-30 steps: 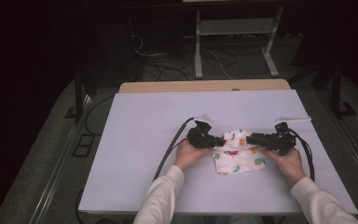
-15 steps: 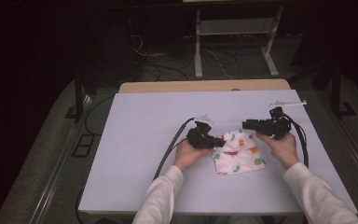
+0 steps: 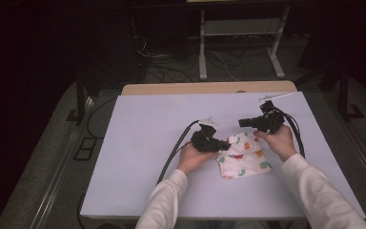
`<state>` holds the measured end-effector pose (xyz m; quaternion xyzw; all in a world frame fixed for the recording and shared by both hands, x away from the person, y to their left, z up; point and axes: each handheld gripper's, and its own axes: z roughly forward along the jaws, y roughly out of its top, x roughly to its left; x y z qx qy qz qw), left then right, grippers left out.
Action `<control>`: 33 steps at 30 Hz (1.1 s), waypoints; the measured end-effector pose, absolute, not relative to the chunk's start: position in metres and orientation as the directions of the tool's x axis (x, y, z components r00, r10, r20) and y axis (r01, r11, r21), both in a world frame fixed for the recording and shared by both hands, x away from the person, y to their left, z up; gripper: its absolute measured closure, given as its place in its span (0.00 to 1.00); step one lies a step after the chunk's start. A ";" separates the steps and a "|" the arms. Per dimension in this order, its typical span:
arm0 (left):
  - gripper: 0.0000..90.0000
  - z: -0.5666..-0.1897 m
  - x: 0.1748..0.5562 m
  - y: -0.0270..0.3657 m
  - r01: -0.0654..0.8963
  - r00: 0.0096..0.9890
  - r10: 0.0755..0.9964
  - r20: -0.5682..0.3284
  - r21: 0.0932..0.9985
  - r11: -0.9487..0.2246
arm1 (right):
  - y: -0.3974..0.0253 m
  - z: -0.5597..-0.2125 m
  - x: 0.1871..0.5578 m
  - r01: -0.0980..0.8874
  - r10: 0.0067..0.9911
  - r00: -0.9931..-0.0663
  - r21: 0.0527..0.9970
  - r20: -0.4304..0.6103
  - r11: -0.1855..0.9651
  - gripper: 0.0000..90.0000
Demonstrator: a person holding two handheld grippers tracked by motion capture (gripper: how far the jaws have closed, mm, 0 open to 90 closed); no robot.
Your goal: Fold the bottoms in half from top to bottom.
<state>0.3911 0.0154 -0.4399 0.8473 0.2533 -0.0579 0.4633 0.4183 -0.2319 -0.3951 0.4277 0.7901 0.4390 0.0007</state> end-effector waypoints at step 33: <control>0.74 -0.443 0.389 0.016 0.505 0.853 0.378 -0.361 0.754 -0.419 | -0.221 -0.427 0.439 0.790 0.693 -0.576 0.512 0.433 0.337 0.99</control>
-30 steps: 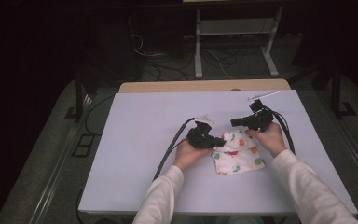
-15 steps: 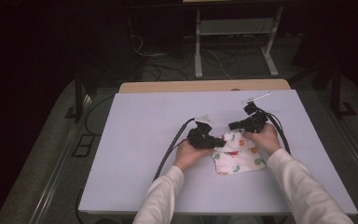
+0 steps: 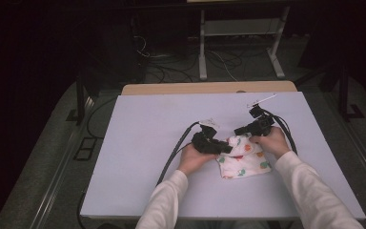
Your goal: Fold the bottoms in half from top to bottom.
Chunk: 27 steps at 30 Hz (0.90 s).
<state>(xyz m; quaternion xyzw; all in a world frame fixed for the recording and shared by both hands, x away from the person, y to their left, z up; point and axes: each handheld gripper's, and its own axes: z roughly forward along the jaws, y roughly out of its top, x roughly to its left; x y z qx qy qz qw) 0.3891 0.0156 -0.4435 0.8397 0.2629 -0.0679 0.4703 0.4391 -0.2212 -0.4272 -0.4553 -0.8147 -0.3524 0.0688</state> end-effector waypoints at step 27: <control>0.35 -0.436 0.395 0.028 0.572 0.790 0.444 -0.423 0.768 -0.287 | -0.234 -0.407 0.396 0.765 0.650 -0.621 0.519 0.439 0.381 0.99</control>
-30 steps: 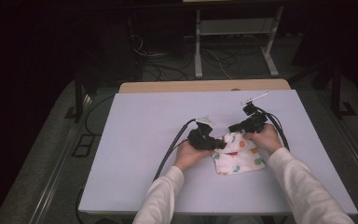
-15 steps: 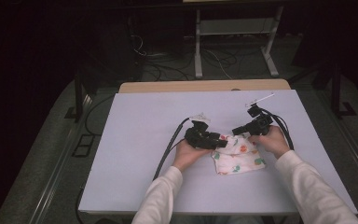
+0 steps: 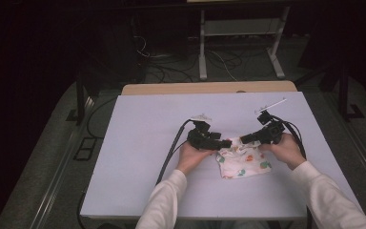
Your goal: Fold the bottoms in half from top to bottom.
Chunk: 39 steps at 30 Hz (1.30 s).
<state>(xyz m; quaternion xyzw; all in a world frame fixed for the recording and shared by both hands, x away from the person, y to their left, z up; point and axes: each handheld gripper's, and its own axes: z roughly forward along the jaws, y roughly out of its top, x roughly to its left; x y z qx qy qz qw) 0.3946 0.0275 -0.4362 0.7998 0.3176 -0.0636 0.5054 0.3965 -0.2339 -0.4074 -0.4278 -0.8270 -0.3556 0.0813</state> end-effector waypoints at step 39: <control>0.24 -0.441 0.396 0.033 0.596 0.765 0.471 -0.440 0.760 -0.258 | -0.228 -0.440 0.347 0.756 0.624 -0.644 0.496 0.443 0.428 0.99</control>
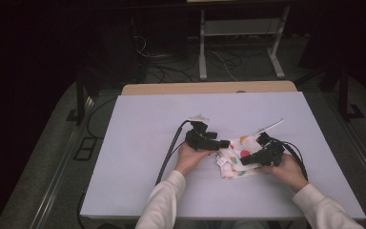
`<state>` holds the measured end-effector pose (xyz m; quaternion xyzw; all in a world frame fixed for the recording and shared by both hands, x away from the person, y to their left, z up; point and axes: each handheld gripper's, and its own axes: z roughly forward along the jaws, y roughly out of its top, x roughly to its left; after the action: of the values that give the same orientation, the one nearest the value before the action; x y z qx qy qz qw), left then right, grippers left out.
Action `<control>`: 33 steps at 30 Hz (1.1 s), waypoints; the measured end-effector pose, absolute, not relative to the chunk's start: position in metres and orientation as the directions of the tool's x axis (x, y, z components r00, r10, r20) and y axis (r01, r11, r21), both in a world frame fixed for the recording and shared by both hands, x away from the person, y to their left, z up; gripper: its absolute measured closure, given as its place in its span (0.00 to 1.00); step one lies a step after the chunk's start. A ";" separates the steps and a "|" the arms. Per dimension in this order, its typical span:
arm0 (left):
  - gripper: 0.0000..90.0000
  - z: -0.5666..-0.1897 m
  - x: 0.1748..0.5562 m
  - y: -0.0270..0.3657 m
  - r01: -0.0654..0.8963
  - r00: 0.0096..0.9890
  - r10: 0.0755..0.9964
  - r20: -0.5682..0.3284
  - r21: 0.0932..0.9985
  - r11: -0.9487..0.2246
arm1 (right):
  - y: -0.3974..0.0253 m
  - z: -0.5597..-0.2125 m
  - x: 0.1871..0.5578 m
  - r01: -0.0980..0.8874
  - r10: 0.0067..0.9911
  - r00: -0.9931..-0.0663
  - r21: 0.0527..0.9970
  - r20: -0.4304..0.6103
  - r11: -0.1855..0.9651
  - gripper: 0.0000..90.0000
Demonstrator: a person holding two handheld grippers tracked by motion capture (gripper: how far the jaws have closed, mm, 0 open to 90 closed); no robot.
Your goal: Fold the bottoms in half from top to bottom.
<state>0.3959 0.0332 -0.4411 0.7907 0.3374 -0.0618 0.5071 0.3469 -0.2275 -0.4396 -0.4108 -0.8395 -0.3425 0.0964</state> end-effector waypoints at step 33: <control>0.00 -0.430 0.407 0.025 0.603 0.763 0.486 -0.427 0.742 -0.294 | -0.262 -0.412 0.342 0.629 0.616 -0.695 0.729 0.371 0.271 0.09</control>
<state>0.4071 0.0246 -0.4301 0.8022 0.3392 -0.0598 0.4877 0.3425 -0.2618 -0.4118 -0.3903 -0.7972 -0.4606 0.0071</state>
